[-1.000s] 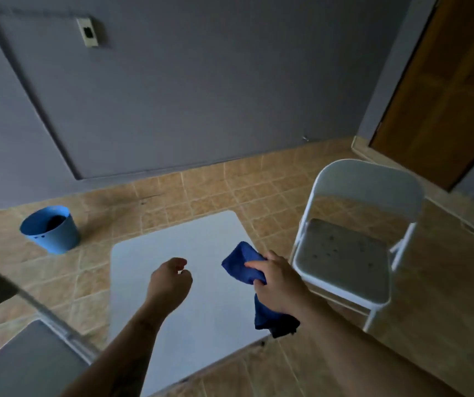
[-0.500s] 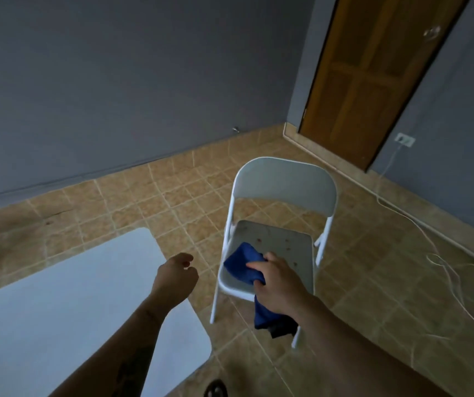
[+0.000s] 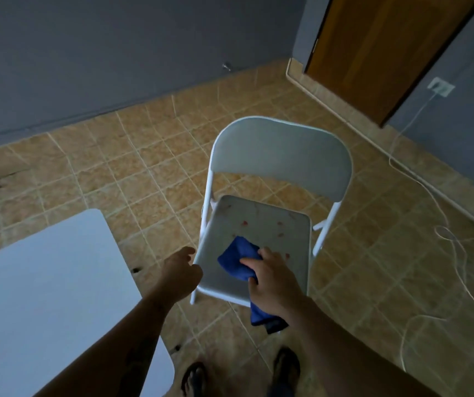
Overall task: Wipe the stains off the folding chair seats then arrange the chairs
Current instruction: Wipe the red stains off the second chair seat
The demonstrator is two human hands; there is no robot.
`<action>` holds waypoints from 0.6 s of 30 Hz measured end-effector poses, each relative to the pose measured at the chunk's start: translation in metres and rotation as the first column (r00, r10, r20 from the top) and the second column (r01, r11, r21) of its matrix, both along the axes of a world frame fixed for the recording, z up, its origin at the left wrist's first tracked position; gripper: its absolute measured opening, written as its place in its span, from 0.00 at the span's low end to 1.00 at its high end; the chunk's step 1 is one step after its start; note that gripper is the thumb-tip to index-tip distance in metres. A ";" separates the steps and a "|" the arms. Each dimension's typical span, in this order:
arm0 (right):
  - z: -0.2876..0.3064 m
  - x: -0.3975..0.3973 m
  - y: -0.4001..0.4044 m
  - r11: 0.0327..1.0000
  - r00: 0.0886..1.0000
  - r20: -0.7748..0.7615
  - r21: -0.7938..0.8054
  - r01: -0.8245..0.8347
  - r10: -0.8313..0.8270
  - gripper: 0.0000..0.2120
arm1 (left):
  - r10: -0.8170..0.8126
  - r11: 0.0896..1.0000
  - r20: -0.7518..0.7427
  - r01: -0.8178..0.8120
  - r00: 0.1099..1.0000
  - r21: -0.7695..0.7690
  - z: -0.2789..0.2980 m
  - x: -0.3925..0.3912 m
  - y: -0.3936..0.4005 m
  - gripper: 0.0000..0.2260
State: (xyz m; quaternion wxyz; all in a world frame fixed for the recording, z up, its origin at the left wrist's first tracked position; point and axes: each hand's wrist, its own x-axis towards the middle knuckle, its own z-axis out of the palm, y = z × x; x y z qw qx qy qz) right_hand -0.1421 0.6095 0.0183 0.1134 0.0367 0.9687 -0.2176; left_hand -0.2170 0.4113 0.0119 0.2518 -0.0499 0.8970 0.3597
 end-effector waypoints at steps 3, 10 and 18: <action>-0.042 -0.024 0.016 0.999 0.999 0.026 0.001 -0.046 0.046 0.18 | 0.002 0.999 0.044 0.000 0.999 -0.047 -0.039 -0.015 0.022 0.26; -0.149 -0.064 0.041 0.987 0.988 0.052 -0.067 -0.144 0.147 0.19 | -0.022 0.989 -0.007 0.020 1.000 -0.149 -0.149 -0.047 0.044 0.30; -0.262 -0.077 0.027 0.961 0.972 -0.002 0.150 -0.231 0.234 0.29 | -0.098 0.988 -0.361 0.048 0.927 -0.144 -0.286 -0.045 0.052 0.29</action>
